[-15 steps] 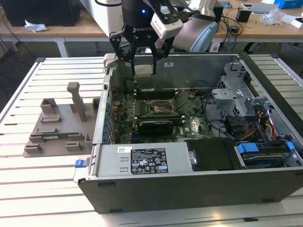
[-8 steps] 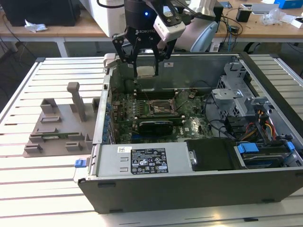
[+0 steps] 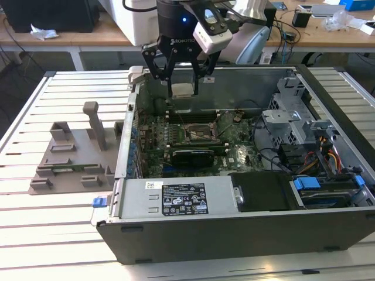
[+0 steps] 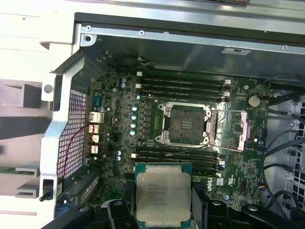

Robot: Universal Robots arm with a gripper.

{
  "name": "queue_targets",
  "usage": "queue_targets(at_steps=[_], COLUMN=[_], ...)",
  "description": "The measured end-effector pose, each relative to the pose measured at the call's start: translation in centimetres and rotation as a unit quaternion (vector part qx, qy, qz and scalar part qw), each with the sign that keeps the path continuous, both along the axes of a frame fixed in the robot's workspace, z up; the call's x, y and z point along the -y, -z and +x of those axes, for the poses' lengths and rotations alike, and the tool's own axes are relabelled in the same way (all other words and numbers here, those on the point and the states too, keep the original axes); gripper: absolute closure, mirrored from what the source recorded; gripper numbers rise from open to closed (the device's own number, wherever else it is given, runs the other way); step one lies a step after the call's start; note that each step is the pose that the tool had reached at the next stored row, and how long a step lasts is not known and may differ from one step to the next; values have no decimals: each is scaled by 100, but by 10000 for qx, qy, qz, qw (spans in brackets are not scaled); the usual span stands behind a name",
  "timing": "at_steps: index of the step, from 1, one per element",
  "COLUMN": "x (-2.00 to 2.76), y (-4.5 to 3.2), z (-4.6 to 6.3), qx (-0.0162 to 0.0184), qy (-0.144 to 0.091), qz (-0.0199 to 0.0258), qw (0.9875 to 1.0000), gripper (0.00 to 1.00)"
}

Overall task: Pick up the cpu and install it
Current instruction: 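Pick up the cpu and move it towards the insertion slot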

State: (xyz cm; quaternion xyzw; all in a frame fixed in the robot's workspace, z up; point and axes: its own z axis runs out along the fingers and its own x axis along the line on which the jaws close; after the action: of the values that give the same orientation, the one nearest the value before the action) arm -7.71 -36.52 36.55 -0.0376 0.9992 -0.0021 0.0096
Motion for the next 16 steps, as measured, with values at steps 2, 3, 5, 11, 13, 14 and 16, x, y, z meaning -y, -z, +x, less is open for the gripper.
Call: queue_targets(at_steps=[2, 3, 5, 11, 13, 14, 16], x=[0, 0, 0, 0, -2, -4, -23], y=[11, 16, 33, 91, 110, 118, 156], z=[9, 12, 24, 89, 104, 113, 153], qx=[0, 0, 0, 0, 0, 0, 0], qy=[0, 0, 0, 0, 0, 0, 0], qz=[0, 1, 0, 0, 0, 0, 1], qw=[10000, 10000, 10000, 10000, 10000, 10000, 10000], gripper=[45, 45, 45, 45, 45, 45, 45])
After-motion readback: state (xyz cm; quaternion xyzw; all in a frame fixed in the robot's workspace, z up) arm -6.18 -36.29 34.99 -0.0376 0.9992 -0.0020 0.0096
